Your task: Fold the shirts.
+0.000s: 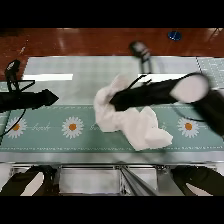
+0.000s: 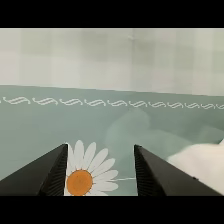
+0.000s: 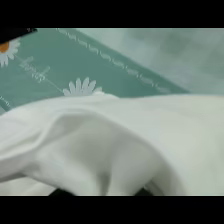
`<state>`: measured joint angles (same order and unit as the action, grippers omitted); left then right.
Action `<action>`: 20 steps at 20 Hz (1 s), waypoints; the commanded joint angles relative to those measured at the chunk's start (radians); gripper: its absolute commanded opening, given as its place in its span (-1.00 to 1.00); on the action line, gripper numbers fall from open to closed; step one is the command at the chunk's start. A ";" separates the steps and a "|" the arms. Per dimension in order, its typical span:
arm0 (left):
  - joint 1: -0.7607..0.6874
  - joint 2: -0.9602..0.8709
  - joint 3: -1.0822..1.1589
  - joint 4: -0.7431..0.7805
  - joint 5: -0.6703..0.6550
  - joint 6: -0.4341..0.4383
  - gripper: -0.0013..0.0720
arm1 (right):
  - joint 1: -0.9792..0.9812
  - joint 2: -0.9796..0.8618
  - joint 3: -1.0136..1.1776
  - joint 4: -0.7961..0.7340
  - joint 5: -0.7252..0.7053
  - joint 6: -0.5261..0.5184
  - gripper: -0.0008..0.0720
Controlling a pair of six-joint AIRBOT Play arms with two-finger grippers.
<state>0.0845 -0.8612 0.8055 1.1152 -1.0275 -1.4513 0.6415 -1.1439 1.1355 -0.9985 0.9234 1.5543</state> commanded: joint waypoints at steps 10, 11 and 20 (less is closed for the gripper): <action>-0.052 -0.005 -0.024 0.057 -0.053 0.068 0.42 | -0.142 -0.202 0.078 0.107 0.023 -0.082 0.15; -0.022 -0.006 -0.048 0.067 -0.061 0.060 0.42 | -0.220 -0.127 0.076 -0.033 0.050 -0.014 0.15; 0.204 -0.163 -0.282 -0.315 -0.227 0.148 0.42 | -1.041 0.562 -0.595 -0.201 0.182 0.000 0.13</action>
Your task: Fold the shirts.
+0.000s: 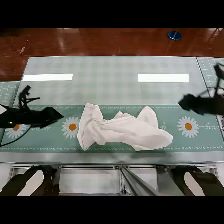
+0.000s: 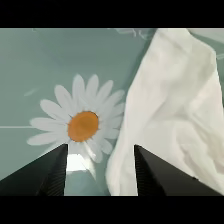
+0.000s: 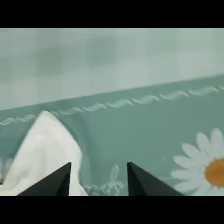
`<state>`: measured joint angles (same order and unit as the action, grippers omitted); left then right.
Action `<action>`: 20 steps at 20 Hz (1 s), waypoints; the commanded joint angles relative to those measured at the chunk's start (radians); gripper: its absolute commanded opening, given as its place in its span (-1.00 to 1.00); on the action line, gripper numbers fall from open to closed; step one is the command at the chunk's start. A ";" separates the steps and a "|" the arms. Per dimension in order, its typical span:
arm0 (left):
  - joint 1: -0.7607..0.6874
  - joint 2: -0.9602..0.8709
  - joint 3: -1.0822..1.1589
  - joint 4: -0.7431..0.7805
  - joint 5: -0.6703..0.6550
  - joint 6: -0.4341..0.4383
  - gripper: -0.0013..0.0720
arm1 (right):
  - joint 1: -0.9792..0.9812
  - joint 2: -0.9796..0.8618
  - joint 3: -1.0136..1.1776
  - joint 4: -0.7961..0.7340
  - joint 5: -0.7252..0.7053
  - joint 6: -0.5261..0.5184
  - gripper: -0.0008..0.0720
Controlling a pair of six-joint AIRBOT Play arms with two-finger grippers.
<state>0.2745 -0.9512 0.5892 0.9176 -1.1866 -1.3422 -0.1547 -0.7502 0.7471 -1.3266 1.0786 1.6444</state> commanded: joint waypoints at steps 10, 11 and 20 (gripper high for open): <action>-0.275 -0.286 -0.089 -0.166 0.082 0.037 0.42 | -0.407 0.196 -0.338 0.409 0.063 -0.185 0.13; -0.290 -0.302 -0.089 -0.204 0.098 0.040 0.42 | -0.407 0.196 -0.338 0.418 0.069 -0.185 0.13; -0.316 -0.333 -0.088 -0.245 0.096 0.101 -0.92 | -0.608 -0.121 -0.337 0.353 0.235 -0.370 0.13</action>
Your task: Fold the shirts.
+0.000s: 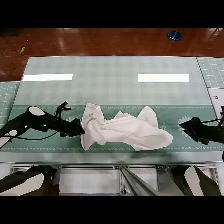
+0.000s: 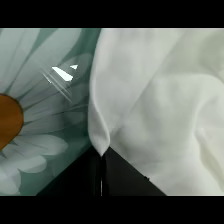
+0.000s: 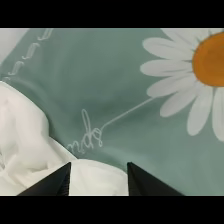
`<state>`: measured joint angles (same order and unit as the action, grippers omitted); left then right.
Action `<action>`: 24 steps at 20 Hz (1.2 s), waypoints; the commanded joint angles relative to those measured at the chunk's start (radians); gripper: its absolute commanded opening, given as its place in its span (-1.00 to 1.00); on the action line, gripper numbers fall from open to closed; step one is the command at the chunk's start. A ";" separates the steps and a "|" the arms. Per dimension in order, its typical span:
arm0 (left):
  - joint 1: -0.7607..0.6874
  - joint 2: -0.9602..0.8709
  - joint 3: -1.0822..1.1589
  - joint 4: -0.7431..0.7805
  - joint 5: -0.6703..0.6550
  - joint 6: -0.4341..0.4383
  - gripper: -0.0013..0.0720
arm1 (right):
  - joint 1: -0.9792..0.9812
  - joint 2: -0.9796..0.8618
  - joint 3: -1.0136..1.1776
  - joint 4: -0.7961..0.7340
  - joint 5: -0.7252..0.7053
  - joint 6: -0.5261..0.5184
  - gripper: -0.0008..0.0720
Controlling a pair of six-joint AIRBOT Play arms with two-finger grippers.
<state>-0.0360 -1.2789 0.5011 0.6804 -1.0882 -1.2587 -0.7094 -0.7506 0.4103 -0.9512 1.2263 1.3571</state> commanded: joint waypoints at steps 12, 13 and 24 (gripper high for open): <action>-0.006 -0.005 0.000 -0.009 0.007 0.017 -0.92 | 0.251 -0.455 0.002 0.112 0.001 -0.139 -0.14; -0.004 -0.005 0.008 -0.008 0.004 0.020 -0.92 | 0.268 -0.455 0.014 0.156 -0.007 -0.171 -0.68; 0.244 0.240 0.755 -0.265 -0.107 0.087 -0.92 | 0.518 -0.230 1.088 0.160 0.100 -0.081 -0.90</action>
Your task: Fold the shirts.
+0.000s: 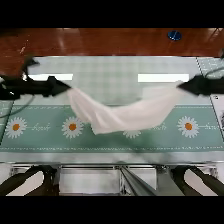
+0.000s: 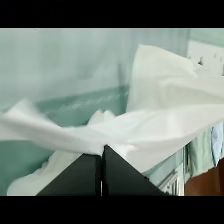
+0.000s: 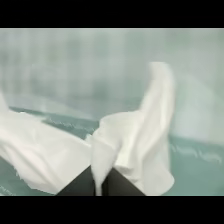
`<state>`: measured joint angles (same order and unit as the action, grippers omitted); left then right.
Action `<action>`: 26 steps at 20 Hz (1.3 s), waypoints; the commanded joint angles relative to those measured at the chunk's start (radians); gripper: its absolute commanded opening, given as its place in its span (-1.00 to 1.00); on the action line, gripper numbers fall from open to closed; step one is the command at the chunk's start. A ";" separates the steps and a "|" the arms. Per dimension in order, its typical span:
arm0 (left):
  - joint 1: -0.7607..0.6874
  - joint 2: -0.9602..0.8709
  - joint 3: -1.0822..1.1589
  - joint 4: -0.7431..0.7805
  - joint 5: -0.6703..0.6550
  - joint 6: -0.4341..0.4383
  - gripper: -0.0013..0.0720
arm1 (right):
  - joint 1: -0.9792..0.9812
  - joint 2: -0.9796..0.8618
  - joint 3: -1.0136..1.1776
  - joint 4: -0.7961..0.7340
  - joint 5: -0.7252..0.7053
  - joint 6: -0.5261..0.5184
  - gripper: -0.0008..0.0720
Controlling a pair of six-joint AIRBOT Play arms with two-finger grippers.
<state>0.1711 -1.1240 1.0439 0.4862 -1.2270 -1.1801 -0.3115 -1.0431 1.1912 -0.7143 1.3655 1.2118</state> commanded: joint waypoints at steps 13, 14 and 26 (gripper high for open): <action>0.103 0.644 0.538 0.654 0.177 -0.145 -0.92 | 0.245 0.461 0.623 -0.663 0.087 0.376 -0.90; 0.055 0.683 0.550 0.770 0.190 -0.181 -0.92 | 0.245 0.476 0.622 -0.678 0.113 0.389 -0.90; -0.089 0.446 0.138 0.890 0.347 -0.447 -0.92 | 0.245 0.480 -0.098 -0.440 0.048 0.376 -0.90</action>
<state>0.0883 -0.5457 1.2812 1.3914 -1.0046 -1.5459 -0.0673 -0.5552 1.3277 -1.2053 1.5314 1.6066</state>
